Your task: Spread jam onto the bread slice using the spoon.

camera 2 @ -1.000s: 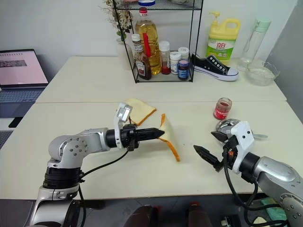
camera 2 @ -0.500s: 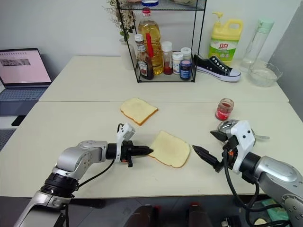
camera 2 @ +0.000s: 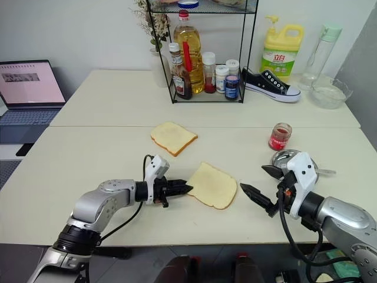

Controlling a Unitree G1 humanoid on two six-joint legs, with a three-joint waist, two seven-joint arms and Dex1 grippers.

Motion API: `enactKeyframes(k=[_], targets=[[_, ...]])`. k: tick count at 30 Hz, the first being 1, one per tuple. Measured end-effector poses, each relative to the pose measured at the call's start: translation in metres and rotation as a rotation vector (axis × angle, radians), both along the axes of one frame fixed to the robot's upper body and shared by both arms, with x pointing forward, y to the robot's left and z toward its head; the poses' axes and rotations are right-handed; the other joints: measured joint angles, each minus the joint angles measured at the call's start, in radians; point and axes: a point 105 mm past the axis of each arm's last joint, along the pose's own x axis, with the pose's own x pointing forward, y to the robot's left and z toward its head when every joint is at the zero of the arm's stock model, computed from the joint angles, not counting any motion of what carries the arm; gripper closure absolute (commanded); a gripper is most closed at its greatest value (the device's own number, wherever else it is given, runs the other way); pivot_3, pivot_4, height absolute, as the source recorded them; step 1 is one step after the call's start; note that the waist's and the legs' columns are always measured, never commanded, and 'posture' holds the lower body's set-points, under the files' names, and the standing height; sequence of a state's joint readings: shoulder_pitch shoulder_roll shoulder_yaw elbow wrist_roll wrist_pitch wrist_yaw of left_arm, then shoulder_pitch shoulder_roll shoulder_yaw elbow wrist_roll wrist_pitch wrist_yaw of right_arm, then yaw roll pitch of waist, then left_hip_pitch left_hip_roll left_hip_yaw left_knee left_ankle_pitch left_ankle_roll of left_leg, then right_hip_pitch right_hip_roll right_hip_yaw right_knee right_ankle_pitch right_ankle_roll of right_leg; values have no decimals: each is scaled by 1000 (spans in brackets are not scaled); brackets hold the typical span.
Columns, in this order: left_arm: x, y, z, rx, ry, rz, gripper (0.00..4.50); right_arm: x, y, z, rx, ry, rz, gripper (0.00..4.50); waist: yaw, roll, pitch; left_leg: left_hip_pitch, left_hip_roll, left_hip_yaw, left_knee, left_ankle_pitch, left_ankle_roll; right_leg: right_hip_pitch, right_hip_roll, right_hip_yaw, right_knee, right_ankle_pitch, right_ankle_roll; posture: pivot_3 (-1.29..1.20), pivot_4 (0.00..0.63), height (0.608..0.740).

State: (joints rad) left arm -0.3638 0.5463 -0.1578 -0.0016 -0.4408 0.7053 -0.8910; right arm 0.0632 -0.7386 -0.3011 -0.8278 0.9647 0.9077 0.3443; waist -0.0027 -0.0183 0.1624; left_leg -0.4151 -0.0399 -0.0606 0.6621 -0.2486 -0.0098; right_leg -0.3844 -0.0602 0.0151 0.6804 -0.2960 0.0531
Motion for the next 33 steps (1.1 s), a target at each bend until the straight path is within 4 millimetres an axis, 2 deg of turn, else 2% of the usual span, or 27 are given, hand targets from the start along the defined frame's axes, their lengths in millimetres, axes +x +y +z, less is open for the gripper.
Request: enactKeyframes(k=[4, 7, 9, 11, 15, 17, 20, 23, 26, 29, 33], targets=[[-3, 10, 6, 45, -11, -22, 1036, -1, 0, -3, 1, 13, 0, 0, -1, 0, 0, 0, 0, 0, 0, 0, 0, 0, 2, 0, 0, 0, 0, 0, 150, 740], [-7, 26, 13, 117, -21, -41, 25, -2, -13, -6, -3, 23, -70, 0, -1, 0, 0, 0, 1, 0, -1, 0, 0, -1, 3, 0, 0, 0, 0, 0, 150, 740], [-9, 31, 26, 153, -58, -84, 25, -2, -26, -5, -15, 19, -135, 0, 0, 0, 0, 0, 1, 0, -1, 0, 0, 0, 3, 0, 0, 0, 0, 0, 150, 740], [-5, 22, 47, 150, -148, -130, 25, -2, -37, -6, -25, 22, -194, 0, 11, 0, 0, -1, 0, 0, 0, 0, 0, 0, 2, -1, 0, 0, 0, 0, 150, 740], [4, -26, 103, 38, -407, -240, 25, 4, -70, 0, 26, -16, -384, 0, 25, -1, 0, 0, -1, 0, 1, 0, 0, 2, 2, 0, -1, 0, 1, 0, 150, 740], [0, -49, 119, 31, -539, -332, 25, 4, -92, 2, 93, -20, -509, 0, 23, 0, 0, 1, -1, 1, 1, 0, 1, 3, 2, 1, -1, 0, 1, 0, 150, 740], [-6, -74, 118, 12, -614, -422, 25, -3, -110, -2, 199, 9, -622, 0, 19, 1, -1, 1, 0, 1, -1, 0, 1, 2, 3, 1, -1, 0, 0, 0, 150, 740], [-1, -98, 119, -36, -664, -455, 25, -14, -112, -19, 301, 97, -679, 0, 16, 1, -1, 1, 1, 1, 0, 0, 1, 2, 4, 1, 0, 0, 0, 0, 150, 740], [2, -111, 120, -36, -728, -470, 25, -19, -114, -25, 410, 131, -742, 0, 3, 1, -1, 1, 0, 2, 0, 0, 1, 3, 4, 1, 0, 0, 0, 0, 150, 740], [4, -120, 107, 18, -766, -494, 25, -19, -122, -26, 479, 134, -809, 0, 0, 1, -1, 2, 1, 2, 0, -1, 1, 3, 4, 1, 0, 0, 0, 0, 150, 740], [6, -127, 99, 21, -772, -502, 25, -9, -135, -37, 576, 150, -891, 0, -1, 2, -1, 2, 0, 3, 0, -1, 1, 3, 4, 1, -1, 0, 0, 0, 150, 740]])
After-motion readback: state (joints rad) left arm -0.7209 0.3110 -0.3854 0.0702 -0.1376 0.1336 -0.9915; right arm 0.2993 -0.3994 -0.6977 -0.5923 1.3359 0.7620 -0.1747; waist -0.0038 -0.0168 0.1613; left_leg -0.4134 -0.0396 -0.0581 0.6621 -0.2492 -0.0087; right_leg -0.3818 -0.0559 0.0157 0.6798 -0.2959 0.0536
